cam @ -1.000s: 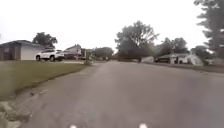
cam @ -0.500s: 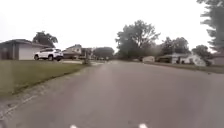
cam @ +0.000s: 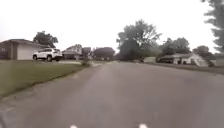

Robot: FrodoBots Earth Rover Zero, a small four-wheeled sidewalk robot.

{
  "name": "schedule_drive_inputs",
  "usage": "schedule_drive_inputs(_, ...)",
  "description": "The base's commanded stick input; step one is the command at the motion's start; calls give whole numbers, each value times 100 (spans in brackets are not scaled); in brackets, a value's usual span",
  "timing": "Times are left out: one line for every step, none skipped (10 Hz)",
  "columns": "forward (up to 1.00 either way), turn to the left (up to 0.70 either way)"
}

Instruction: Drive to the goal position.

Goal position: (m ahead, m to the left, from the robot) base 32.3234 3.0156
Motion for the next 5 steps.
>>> schedule_drive_inputs(100, 0)
schedule_drive_inputs(100, 0)
schedule_drive_inputs(100, 0)
schedule_drive_inputs(100, 0)
schedule_drive_inputs(100, 0)
